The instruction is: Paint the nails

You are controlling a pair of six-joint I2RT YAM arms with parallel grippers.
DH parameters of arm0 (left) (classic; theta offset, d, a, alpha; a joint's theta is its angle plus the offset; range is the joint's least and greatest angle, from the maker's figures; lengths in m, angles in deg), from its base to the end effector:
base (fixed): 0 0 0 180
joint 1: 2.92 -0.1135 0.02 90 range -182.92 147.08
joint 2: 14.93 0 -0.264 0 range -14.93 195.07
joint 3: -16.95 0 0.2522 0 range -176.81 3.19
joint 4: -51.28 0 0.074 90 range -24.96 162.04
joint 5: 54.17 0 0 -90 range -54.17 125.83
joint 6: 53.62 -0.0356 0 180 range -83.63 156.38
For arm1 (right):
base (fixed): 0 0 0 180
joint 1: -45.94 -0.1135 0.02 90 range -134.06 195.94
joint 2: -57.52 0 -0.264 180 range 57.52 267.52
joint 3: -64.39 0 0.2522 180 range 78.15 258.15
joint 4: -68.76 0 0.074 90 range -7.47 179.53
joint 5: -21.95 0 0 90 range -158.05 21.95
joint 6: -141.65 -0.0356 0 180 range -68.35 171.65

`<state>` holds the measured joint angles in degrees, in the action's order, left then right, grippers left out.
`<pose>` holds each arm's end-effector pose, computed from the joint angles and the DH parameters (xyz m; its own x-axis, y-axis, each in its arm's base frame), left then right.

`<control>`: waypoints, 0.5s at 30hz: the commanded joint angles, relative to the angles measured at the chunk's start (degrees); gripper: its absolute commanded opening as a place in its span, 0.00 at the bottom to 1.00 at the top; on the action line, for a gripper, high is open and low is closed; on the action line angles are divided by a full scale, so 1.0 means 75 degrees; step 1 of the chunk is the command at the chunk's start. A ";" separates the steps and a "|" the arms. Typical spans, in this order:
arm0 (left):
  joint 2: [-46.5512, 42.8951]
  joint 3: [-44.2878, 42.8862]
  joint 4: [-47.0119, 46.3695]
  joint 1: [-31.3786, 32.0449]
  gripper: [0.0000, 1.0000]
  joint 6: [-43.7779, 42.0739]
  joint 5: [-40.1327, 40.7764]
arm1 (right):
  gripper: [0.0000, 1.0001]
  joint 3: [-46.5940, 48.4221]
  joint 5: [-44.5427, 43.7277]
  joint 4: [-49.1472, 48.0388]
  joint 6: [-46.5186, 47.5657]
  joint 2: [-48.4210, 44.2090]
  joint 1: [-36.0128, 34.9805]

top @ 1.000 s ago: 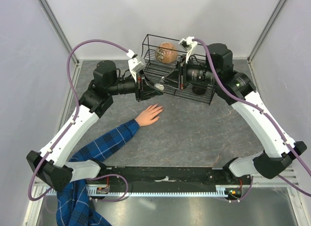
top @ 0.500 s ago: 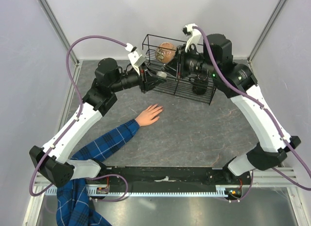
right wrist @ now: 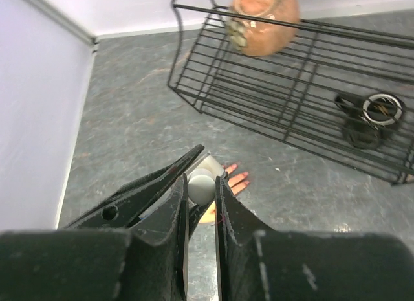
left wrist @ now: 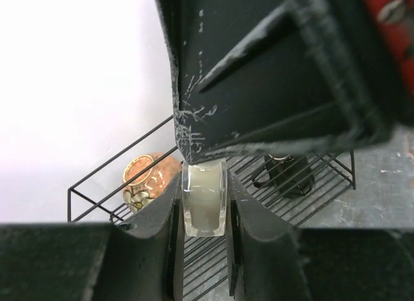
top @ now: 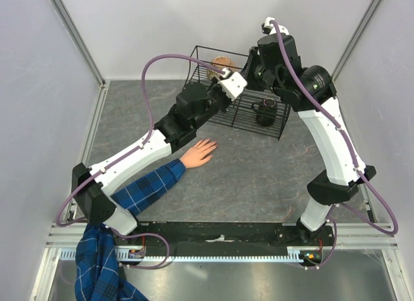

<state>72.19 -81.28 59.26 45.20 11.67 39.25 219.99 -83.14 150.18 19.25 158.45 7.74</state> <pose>0.2443 -0.2693 0.4317 0.3272 0.2602 -0.9084 0.6238 0.6626 0.4144 0.2514 0.1861 0.5297 -0.5207 0.2486 -0.8168 -0.1604 0.9112 0.3795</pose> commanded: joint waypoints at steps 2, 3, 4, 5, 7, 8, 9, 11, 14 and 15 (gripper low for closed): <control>0.0022 -0.0492 -0.2322 0.0686 0.02 0.0070 -0.0186 | 0.00 -0.0607 0.1204 0.0296 -0.1000 -0.0074 -0.0720; -0.0013 -0.0376 -0.2369 0.0686 0.02 0.0258 -0.0268 | 0.01 -0.0584 0.1204 0.0295 -0.1000 -0.0074 -0.0720; -0.0106 -0.0317 -0.2381 0.0686 0.02 0.0538 -0.0385 | 0.02 -0.0584 0.1215 0.0284 -0.1012 -0.0062 -0.0720; -0.0142 -0.0270 -0.2393 0.0686 0.02 0.0691 -0.0421 | 0.05 -0.0584 0.1227 0.0202 -0.1000 -0.0062 -0.0708; -0.0259 -0.0071 -0.2463 0.0686 0.02 0.1008 -0.0409 | 0.09 -0.0584 0.1297 0.0062 -0.0977 -0.0109 -0.0720; -0.0364 0.0000 -0.2487 0.0674 0.02 0.1114 -0.0583 | 0.12 -0.0584 0.1321 -0.0101 -0.0976 -0.0121 -0.0720; -0.0434 0.0140 -0.2499 0.0686 0.02 0.1208 -0.0631 | 0.14 -0.0584 0.1321 -0.0161 -0.0976 -0.0132 -0.0720; -0.0621 0.0269 -0.2522 0.0686 0.02 0.1477 -0.0784 | 0.18 -0.0584 0.1438 -0.0383 -0.0965 -0.0156 -0.0708; -0.0809 0.0539 -0.2522 0.0686 0.02 0.1759 -0.0971 | 0.23 -0.0572 0.1579 -0.0490 -0.0941 -0.0132 -0.0697; -0.0903 0.0667 -0.2534 0.0686 0.02 0.1817 -0.0983 | 0.24 -0.0584 0.1590 -0.0490 -0.0930 -0.0132 -0.0708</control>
<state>69.37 -76.73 53.12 47.45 18.94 41.81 217.30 -84.74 148.94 15.20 155.30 6.13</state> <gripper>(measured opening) 0.300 0.227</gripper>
